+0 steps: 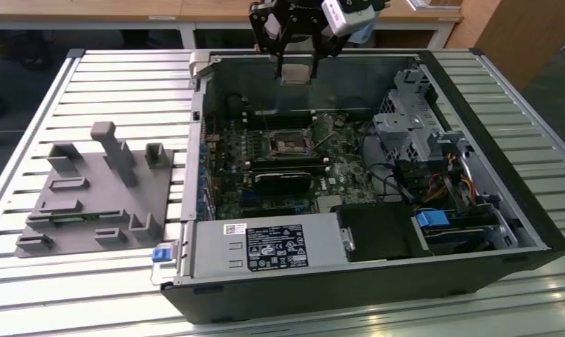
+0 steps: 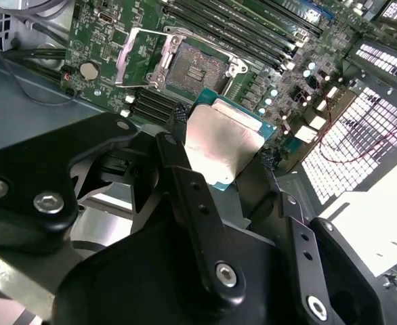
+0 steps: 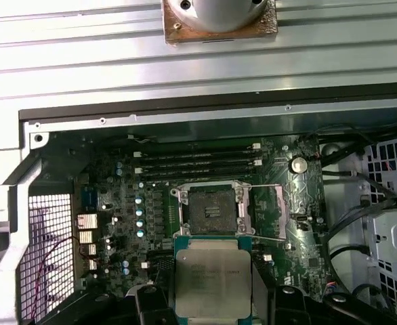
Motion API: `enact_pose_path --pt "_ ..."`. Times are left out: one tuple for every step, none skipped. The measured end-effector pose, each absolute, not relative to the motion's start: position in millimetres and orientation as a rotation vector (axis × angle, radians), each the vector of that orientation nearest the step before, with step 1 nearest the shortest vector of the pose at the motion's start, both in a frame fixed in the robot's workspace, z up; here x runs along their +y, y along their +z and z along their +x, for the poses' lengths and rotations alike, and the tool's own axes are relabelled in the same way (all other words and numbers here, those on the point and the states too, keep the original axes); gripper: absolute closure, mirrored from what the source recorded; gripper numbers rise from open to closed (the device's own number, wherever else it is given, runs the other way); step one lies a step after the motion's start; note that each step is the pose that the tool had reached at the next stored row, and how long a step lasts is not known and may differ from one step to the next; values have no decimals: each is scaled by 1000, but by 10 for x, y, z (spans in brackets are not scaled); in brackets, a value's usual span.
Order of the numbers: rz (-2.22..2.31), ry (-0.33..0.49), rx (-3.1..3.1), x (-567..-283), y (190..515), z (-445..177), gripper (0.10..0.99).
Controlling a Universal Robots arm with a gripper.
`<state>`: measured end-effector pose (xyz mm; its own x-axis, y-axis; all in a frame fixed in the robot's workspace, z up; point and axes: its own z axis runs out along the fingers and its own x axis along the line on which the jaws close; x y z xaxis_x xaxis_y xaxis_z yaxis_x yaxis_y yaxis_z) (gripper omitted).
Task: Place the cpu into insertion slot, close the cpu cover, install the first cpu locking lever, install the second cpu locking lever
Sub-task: 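Place the cpu into insertion slot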
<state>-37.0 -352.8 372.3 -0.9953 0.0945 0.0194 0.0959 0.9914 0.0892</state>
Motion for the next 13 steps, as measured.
enact_pose_path --pt "-155 -141 -3120 -3527 3723 -370 549" --pt "-162 -141 -3119 -3528 3722 -370 549" --pt "-169 -141 -3119 -3528 3722 -370 549" --pt "-175 -141 -3119 -3527 3721 -370 549" --pt "-182 -141 -3119 -3528 3721 -370 549" --pt "-188 -141 -3119 -3527 3720 -370 549" --pt "-195 -141 -3119 -3527 3720 -370 549" --pt "-201 -141 -3118 -3527 3719 -370 549" --pt "-206 -141 -3118 -3527 3719 -370 549" --pt "-212 -142 -3118 -3527 3718 -370 549" --pt "-218 -142 -3118 -3528 3718 -370 549" --pt "-224 -142 -3117 -3527 3717 -370 549" --pt "-228 -142 -3117 -3527 3717 -370 549"
